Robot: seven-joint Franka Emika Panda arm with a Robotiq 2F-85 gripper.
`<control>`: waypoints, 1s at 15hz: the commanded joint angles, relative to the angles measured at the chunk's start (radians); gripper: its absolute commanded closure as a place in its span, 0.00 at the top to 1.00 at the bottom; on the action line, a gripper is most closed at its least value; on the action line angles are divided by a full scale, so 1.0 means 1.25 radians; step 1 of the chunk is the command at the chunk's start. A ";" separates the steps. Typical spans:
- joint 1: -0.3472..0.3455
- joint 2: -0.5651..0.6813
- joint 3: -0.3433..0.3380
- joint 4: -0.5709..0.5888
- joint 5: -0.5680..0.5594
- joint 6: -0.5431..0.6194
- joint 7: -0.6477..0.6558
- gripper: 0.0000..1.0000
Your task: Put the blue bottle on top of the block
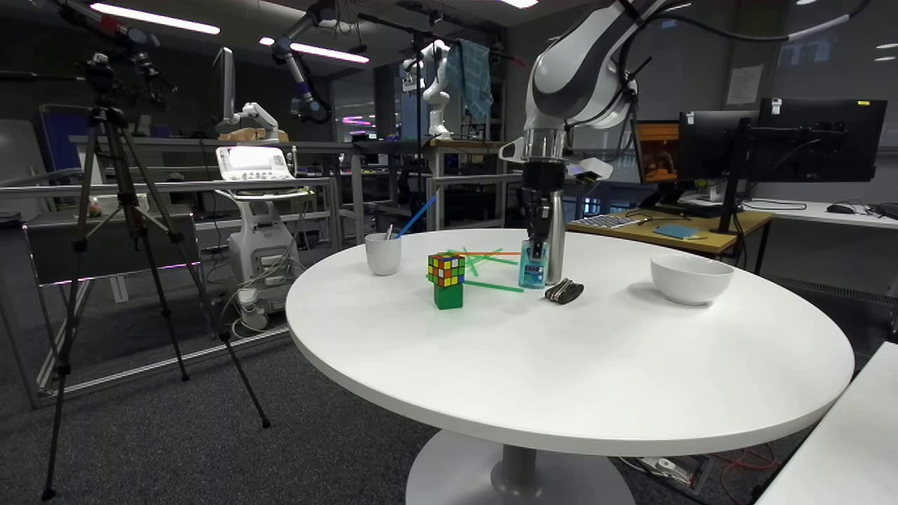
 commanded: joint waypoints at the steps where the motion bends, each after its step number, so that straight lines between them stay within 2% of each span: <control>1: -0.020 -0.031 -0.014 0.007 -0.020 -0.030 0.021 0.10; 6: -0.007 -0.029 -0.029 0.045 -0.069 -0.080 0.065 0.10; 15: 0.035 0.007 -0.013 0.147 -0.127 -0.191 0.194 0.10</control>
